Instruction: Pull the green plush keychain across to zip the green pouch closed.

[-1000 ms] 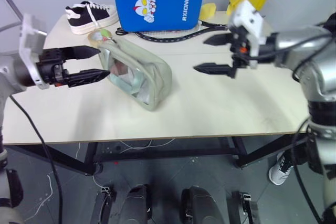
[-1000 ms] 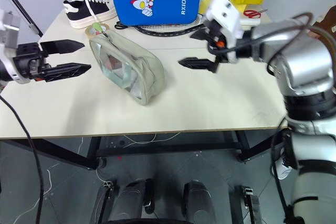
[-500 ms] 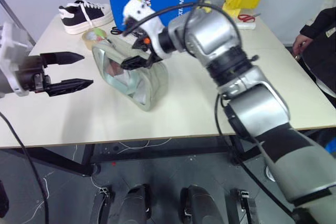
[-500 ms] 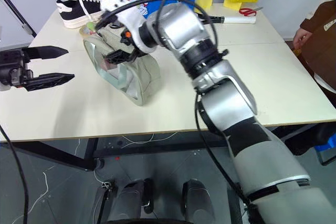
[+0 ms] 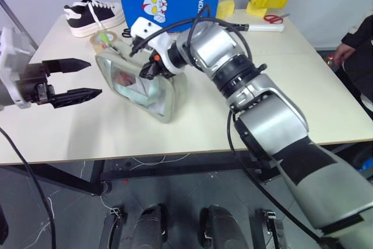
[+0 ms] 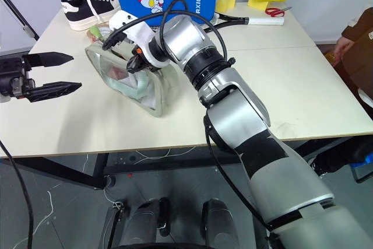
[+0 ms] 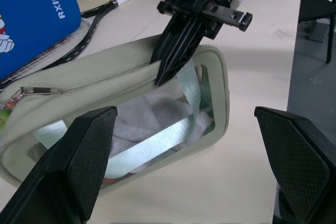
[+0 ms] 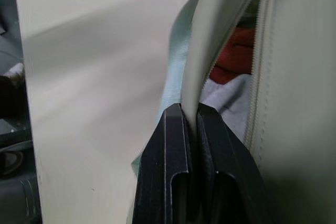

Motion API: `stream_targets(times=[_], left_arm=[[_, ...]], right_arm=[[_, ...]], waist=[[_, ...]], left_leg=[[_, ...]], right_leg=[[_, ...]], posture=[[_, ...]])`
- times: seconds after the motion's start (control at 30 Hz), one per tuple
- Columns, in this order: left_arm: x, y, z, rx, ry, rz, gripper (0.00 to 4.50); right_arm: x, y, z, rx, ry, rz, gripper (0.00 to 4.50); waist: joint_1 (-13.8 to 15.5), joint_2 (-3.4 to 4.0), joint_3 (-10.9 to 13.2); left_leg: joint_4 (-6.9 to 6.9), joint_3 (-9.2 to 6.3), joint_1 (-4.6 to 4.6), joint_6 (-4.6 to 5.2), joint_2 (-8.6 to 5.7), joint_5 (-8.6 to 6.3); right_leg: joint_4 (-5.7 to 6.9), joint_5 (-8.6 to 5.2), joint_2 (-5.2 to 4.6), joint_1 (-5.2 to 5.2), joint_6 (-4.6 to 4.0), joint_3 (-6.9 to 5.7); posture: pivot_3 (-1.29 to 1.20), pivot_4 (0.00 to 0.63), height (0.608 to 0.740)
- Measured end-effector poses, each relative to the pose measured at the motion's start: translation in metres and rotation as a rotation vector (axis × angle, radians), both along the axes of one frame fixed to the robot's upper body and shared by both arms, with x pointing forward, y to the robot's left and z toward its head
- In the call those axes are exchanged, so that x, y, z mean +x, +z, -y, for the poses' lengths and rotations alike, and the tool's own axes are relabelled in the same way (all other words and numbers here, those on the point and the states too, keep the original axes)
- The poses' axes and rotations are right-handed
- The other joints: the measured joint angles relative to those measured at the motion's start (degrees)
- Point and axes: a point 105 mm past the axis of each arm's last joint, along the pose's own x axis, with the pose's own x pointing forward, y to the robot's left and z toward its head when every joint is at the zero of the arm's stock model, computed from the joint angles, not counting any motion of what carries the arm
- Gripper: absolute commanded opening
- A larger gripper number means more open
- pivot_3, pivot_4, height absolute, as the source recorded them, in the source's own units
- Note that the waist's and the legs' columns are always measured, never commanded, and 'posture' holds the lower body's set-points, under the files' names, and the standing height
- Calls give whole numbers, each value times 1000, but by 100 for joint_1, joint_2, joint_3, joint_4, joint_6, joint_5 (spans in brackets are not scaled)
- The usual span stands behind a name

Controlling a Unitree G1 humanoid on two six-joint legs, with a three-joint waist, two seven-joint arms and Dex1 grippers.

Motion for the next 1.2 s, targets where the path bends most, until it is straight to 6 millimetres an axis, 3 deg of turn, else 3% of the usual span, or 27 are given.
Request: stream_targets(times=[0.17, 0.23, 0.3, 0.43, 0.73, 1.2], left_arm=[[0, 0, 1, 5, -1, 1, 4500], [0, 0, 1, 8, -3, 0, 4500], [1, -1, 2, 13, -6, -3, 4500], [2, -1, 4, 16, -17, -6, 4500], [6, 2, 9, 19, -44, -10, 4500], [11, 1, 14, 30, -73, -8, 4500]], right_arm=[[-10, 33, 59, -61, 169, 175, 23], [-20, 28, 70, -95, 239, 204, 23], [-26, 10, 83, -141, 286, 186, 23], [-29, -6, 105, -181, 274, 174, 23], [-37, -6, 113, -197, 246, 170, 23], [-39, -7, 107, -149, 120, 108, 23]], waist=[[78, -3, -1], [68, -4, -1], [37, -3, -1], [15, 1, 2], [11, 1, 1], [15, 0, 1]], left_leg=[[7, 9, -17, 2, -7, -1], [7, 11, -13, 2, -6, -1], [7, 10, -8, 0, -6, 1], [7, 5, -6, -20, 7, 14], [8, 6, -5, -24, 11, 17], [9, 6, -4, -25, 11, 18]], right_leg=[[-15, 10, -4, -8, 17, 7], [-12, 10, 0, -8, 17, 7], [-3, 11, 10, -8, 14, 7], [-1, 23, 31, -12, -6, 6], [-1, 25, 35, -12, -8, 7], [2, 25, 35, -12, -9, 7]], posture=[[0, 150, 740], [0, 150, 740], [0, 150, 740], [0, 150, 740], [0, 150, 740], [0, 150, 740]])
